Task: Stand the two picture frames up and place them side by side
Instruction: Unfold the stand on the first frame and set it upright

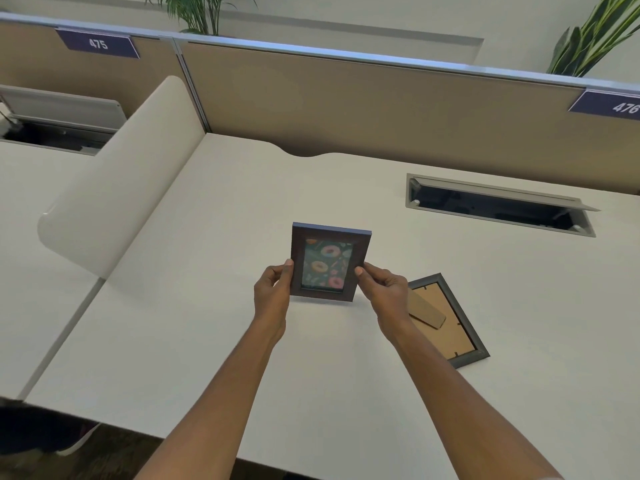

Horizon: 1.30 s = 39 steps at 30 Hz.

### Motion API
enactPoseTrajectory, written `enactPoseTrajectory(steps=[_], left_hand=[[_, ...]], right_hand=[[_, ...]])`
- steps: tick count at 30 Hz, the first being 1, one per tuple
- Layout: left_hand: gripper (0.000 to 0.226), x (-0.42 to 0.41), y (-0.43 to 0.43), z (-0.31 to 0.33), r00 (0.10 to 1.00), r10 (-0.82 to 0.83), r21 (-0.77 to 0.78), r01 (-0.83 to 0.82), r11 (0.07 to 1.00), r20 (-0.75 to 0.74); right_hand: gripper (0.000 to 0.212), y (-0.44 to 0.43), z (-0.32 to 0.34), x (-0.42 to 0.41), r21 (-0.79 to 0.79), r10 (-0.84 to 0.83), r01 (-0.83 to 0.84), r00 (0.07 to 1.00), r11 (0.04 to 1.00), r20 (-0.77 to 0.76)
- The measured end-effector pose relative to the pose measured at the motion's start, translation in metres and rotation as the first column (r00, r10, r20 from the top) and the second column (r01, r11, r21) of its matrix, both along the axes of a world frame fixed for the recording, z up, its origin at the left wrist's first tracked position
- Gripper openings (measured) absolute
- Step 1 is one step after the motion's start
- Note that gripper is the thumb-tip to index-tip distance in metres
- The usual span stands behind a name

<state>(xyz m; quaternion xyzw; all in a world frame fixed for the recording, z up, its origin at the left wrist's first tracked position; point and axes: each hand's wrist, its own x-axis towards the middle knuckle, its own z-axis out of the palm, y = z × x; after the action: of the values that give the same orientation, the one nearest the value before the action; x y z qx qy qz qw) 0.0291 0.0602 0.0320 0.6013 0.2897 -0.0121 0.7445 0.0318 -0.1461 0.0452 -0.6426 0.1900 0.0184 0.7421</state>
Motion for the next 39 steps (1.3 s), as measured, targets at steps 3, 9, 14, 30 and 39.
enactPoseTrajectory(steps=[3, 9, 14, 30, 39], left_hand=[[0.033, 0.003, 0.001, -0.001, 1.000, 0.011, -0.014, -0.011, 1.000, -0.007], [0.033, 0.000, 0.001, -0.010, 0.998, 0.050, -0.011, -0.050, 0.999, -0.046], [0.034, -0.001, 0.002, -0.011, 0.997, 0.059, 0.022, -0.058, 0.998, -0.054], [0.036, -0.042, -0.038, -0.002, 0.948, 0.275, 0.250, -0.230, 0.941, -0.162], [0.027, -0.059, -0.148, -0.015, 0.934, -0.221, 0.127, 0.265, 0.956, -0.281]], right_hand=[[0.032, 0.003, -0.006, 0.000, -0.019, 0.004, -0.004, 1.000, 1.000, -0.002], [0.028, 0.008, -0.016, -0.005, -0.181, 0.017, -0.013, 1.000, 0.983, 0.021], [0.030, 0.009, -0.015, -0.006, -0.260, 0.049, -0.040, 0.998, 0.965, 0.029], [0.023, -0.053, -0.015, -0.023, -0.517, 0.076, -0.053, 0.997, 0.855, 0.024], [0.029, -0.154, -0.023, -0.031, -0.744, -0.145, -0.005, 0.980, 0.669, -0.136]])
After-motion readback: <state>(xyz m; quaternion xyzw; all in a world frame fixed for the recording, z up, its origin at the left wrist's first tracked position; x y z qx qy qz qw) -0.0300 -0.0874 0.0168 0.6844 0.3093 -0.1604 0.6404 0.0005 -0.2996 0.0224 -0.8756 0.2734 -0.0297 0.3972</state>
